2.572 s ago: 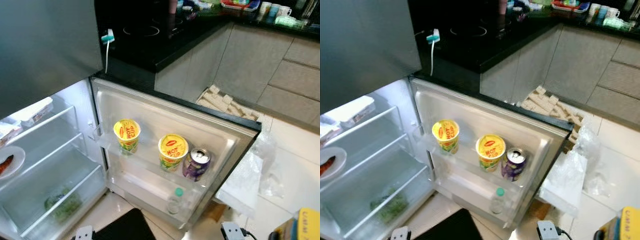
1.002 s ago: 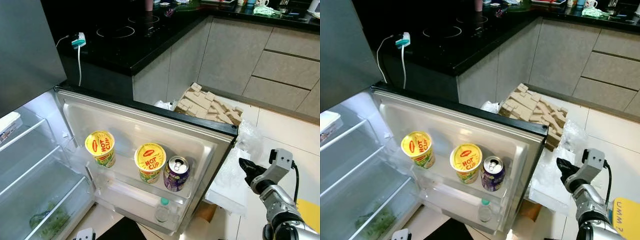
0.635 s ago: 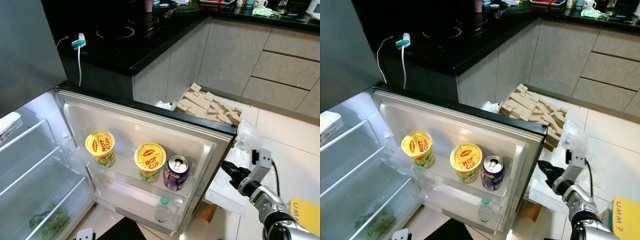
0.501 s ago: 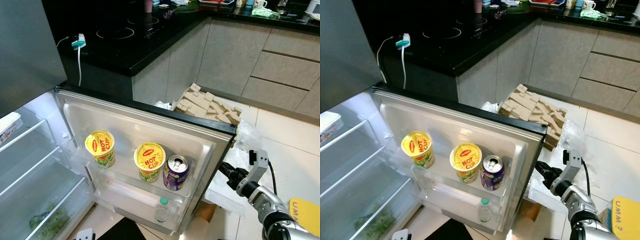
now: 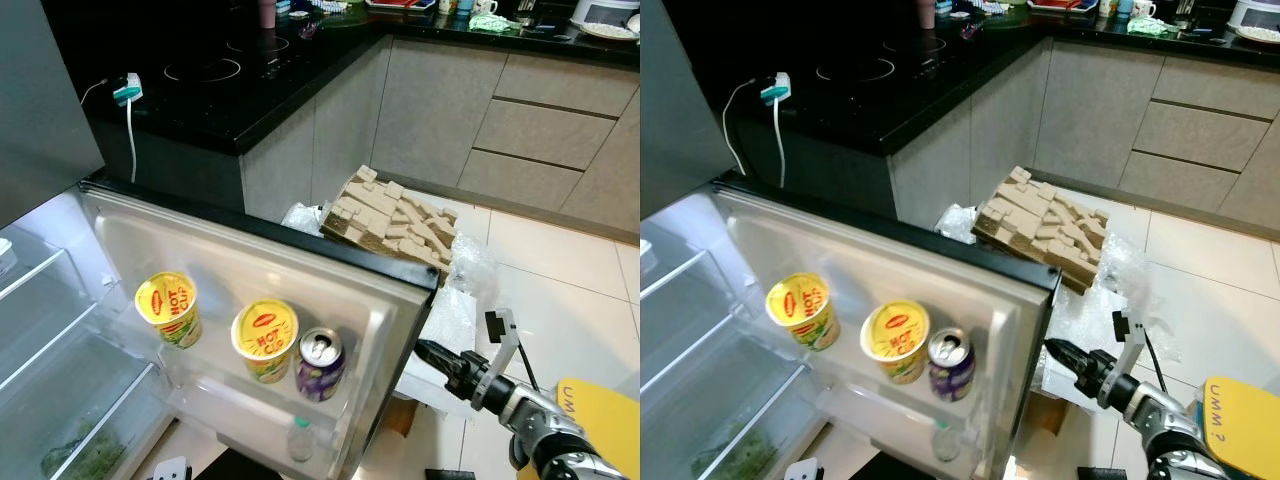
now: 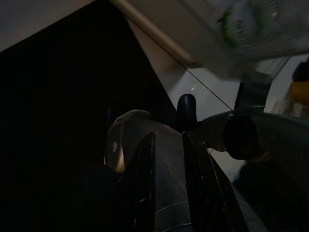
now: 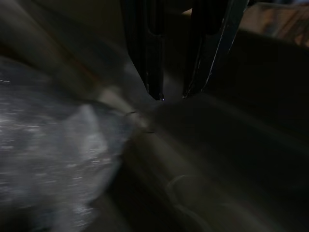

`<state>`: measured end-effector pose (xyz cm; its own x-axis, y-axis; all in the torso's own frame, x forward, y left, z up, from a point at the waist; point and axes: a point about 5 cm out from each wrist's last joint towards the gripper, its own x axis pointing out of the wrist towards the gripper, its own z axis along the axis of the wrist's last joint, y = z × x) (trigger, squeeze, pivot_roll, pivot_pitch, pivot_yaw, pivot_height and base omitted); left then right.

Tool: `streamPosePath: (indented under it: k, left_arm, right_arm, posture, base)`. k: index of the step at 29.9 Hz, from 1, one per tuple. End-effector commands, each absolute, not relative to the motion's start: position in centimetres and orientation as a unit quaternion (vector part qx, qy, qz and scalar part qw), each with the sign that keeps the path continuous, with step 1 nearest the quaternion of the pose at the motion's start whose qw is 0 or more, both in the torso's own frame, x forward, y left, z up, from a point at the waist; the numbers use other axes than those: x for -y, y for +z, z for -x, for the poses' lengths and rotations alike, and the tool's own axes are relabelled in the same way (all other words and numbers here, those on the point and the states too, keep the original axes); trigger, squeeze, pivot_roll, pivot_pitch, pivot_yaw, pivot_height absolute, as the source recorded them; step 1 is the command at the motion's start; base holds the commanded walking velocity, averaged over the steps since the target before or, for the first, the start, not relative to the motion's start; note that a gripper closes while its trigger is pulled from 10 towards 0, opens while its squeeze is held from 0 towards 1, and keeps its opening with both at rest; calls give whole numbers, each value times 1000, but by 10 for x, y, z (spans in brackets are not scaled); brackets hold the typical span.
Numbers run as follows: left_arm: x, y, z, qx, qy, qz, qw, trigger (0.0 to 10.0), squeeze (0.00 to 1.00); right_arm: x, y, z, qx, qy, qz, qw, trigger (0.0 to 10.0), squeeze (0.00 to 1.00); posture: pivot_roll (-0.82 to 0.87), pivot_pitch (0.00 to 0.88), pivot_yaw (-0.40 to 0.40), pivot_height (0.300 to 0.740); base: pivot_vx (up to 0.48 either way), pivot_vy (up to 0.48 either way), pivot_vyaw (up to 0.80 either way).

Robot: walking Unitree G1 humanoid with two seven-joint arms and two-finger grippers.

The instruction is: Restocking fridge

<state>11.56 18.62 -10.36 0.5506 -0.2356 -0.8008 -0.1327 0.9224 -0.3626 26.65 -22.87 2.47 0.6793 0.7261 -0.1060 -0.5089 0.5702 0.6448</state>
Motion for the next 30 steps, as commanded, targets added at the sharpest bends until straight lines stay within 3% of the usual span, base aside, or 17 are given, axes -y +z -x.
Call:
streamPosePath:
  k: [1,6,13,18,19,24,30]
  left_arm:
    - [-186,-105,-111,-480,-31,195,855,10000,0]
    - [-184,-105,-111,-480,-33,197,854,10000,0]
    - [-184,-105,-111,-481,-33,196,854,10000,0]
    - [-184,-105,-111,-481,-33,196,854,10000,0]
    - [-184,-105,-111,-482,-34,196,854,10000,0]
    - [-184,-106,-110,-484,-33,193,853,10000,0]
    - [-184,-106,-110,-486,-33,188,853,10000,0]
  right_arm:
    - [215,23,-265,-190,397,-303,845,10000,0]
    - [216,11,-251,-222,389,-325,833,10000,0]
    - [231,-25,-220,-309,255,-309,862,10000,0]
    - [234,-30,-216,-322,231,-304,866,10000,0]
    - [238,-38,-206,-340,194,-302,869,10000,0]
    - [249,-67,-168,-427,77,-207,877,10000,0]
    - [252,-80,-146,-479,30,-140,866,10000,0]
  posture:
    - [-44,0,-30,740]
    - [-44,0,-31,740]
    - [-44,0,-31,740]
    - [-44,0,-31,740]
    - [-46,0,-32,740]
    - [-46,0,-32,740]
    - [-45,0,-31,740]
  base:
    - [0,0,0]
    - [0,0,0]
    - [0,0,0]
    - [0,0,0]
    - [0,0,0]
    - [0,0,0]
    - [0,0,0]
